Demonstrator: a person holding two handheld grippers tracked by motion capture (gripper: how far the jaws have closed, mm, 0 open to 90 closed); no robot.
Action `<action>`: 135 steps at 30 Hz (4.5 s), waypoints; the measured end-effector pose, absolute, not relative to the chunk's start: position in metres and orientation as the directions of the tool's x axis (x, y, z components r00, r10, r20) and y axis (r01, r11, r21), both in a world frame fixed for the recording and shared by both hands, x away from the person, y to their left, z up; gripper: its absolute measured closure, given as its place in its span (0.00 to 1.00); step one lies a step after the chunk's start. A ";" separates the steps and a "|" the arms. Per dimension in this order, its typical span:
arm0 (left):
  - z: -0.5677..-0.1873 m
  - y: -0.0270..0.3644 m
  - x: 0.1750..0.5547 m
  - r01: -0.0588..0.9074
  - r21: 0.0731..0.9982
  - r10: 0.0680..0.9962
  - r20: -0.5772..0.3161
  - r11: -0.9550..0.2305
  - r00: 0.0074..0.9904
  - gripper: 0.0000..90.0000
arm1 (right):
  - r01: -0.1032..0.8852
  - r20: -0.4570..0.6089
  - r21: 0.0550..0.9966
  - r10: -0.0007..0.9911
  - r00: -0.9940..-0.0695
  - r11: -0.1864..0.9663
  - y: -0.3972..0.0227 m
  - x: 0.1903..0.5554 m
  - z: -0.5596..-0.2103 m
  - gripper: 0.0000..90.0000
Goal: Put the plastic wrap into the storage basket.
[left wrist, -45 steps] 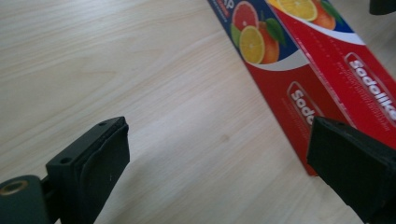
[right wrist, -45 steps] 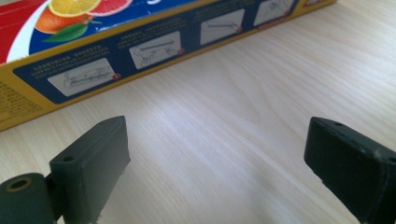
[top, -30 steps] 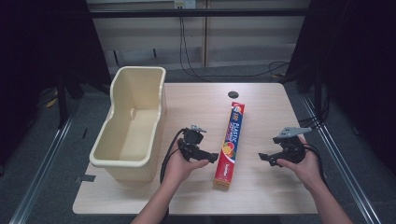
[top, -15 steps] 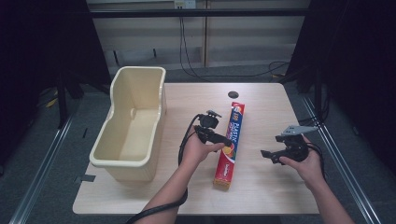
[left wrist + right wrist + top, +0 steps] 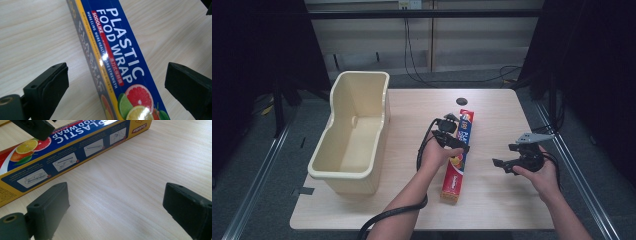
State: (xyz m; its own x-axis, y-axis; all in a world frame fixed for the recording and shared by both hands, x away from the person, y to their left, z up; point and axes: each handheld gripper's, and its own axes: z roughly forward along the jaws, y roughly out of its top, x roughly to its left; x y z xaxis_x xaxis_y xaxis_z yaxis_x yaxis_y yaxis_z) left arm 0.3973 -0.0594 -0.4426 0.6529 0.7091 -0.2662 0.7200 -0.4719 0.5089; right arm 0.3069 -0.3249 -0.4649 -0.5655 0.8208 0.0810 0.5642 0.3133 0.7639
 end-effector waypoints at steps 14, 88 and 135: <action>-0.461 -0.074 0.404 0.745 0.456 0.734 -0.248 -0.488 0.633 0.15 | 0.553 0.087 0.783 0.831 -0.549 0.284 -0.328 0.306 -0.462 0.07; -0.380 -0.012 0.401 0.809 0.199 0.783 -0.210 -0.552 0.586 0.45 | 0.545 0.113 0.784 0.796 -0.595 0.297 -0.319 0.311 -0.465 0.02; -0.267 0.053 0.409 0.867 0.198 0.838 -0.231 -0.457 0.495 0.45 | 0.535 0.097 0.773 0.769 -0.632 0.342 -0.313 0.311 -0.466 0.02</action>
State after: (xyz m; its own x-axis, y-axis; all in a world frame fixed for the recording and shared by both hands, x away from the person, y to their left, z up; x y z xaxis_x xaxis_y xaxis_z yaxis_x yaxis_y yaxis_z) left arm 0.4094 0.0532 -0.2667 0.4947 0.8379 -0.2307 0.8669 -0.4572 0.1985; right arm 0.3105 -0.3131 -0.4658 -0.6321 0.7688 0.0969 0.5348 0.3423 0.7726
